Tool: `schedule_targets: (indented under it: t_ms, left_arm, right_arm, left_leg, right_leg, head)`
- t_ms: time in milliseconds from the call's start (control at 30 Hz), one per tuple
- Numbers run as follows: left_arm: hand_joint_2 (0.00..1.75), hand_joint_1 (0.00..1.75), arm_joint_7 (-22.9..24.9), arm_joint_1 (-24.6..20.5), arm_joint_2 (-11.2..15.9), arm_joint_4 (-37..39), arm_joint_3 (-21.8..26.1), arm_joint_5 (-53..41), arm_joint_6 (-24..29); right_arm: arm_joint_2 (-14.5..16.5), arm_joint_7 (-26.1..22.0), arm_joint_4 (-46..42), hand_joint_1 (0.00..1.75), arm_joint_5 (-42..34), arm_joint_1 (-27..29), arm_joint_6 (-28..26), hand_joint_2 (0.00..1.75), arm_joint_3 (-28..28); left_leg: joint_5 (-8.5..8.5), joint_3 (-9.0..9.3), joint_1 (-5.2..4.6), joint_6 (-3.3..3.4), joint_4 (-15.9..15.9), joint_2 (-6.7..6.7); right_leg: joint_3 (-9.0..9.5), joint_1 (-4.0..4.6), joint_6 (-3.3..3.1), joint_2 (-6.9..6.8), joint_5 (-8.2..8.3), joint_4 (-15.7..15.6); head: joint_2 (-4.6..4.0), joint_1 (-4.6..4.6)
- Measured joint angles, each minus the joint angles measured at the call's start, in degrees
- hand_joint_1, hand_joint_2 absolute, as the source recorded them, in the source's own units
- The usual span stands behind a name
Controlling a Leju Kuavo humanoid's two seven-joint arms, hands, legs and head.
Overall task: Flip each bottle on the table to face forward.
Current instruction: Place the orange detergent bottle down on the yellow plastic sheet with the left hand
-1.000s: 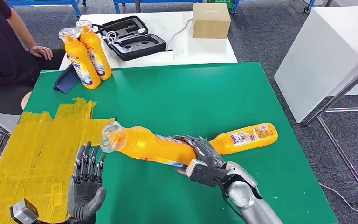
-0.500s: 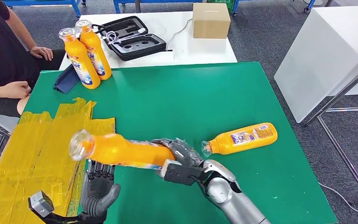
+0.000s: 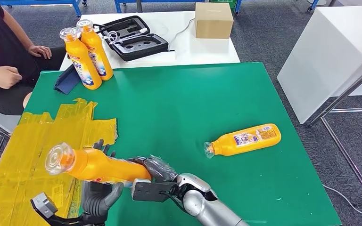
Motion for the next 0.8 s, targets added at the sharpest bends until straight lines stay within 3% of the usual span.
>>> schedule_targets:
  t_ms: [33,133,167,567,600,700,733,800]
  left_arm:
    - [1.75,0.23,-0.02,0.15,0.10,0.00,0.03,0.02,0.07]
    - [1.75,1.54,-0.08,0.61,0.23,0.00,0.28,0.04,0.15]
    - [1.75,1.75,-0.10,0.72,0.24,0.00,0.44,0.02,0.17]
    - [1.75,1.75,-0.53,1.03,0.24,0.00,1.51,-1.30,0.78]
    - [1.75,1.75,-0.57,1.03,0.24,0.00,1.58,-1.38,0.79]
    - [1.75,1.75,-1.07,1.01,0.24,-0.03,1.68,-2.79,1.46]
    - [1.75,1.75,-1.43,1.00,0.24,-0.20,1.70,-4.28,2.34]
    - [1.75,1.75,-2.16,1.01,0.25,-1.22,1.81,-9.56,5.59]
  right_arm:
    - [0.09,0.02,0.25,1.75,0.01,-0.06,0.00,1.75,0.33]
    - [0.23,0.13,1.07,1.75,0.01,-0.41,-0.03,1.75,1.33]
    - [0.26,0.19,1.36,1.75,0.01,-0.57,-0.10,1.75,1.68]
    - [0.50,0.60,3.06,1.75,-0.04,-1.00,-0.87,1.75,3.19]
    - [0.54,0.60,3.12,1.59,-0.03,-1.00,-0.94,1.75,3.24]
    - [0.55,0.63,3.22,0.29,0.95,-0.94,-2.45,1.75,3.32]
    - [0.52,0.75,3.13,0.00,2.03,-0.80,-3.70,1.31,3.34]
    - [0.18,1.38,2.09,0.00,4.54,-0.07,-6.46,0.44,3.17]
  left_leg:
    - [0.00,0.00,0.00,0.00,0.00,0.00]
    - [0.00,0.00,0.00,0.00,0.00,0.00]
    - [0.00,0.00,0.01,0.00,0.00,0.01]
    - [0.00,0.00,0.02,0.00,0.00,0.02]
    - [0.00,0.00,0.02,0.00,0.00,0.02]
    - [0.00,0.00,0.01,0.00,0.00,0.01]
    - [0.00,0.00,0.02,0.00,0.00,0.01]
    - [0.00,0.00,0.02,0.00,0.00,-0.01]
  right_leg:
    - [0.00,0.00,0.00,0.00,0.00,0.00]
    - [-0.02,0.01,0.00,0.00,0.00,0.00]
    - [-0.03,0.01,0.00,0.00,0.00,0.00]
    - [-0.04,0.01,0.00,0.00,0.00,0.00]
    - [-0.04,0.01,0.00,0.00,0.00,0.00]
    - [-0.04,0.01,0.00,0.00,0.00,0.00]
    - [-0.04,0.01,0.00,0.00,0.00,0.00]
    - [-0.04,0.01,0.00,-0.01,0.00,0.00]
  head:
    - [0.00,0.00]
    - [0.00,0.01]
    - [0.00,0.01]
    - [0.00,0.01]
    - [0.00,0.01]
    - [0.00,0.01]
    - [0.00,0.01]
    - [0.00,0.01]
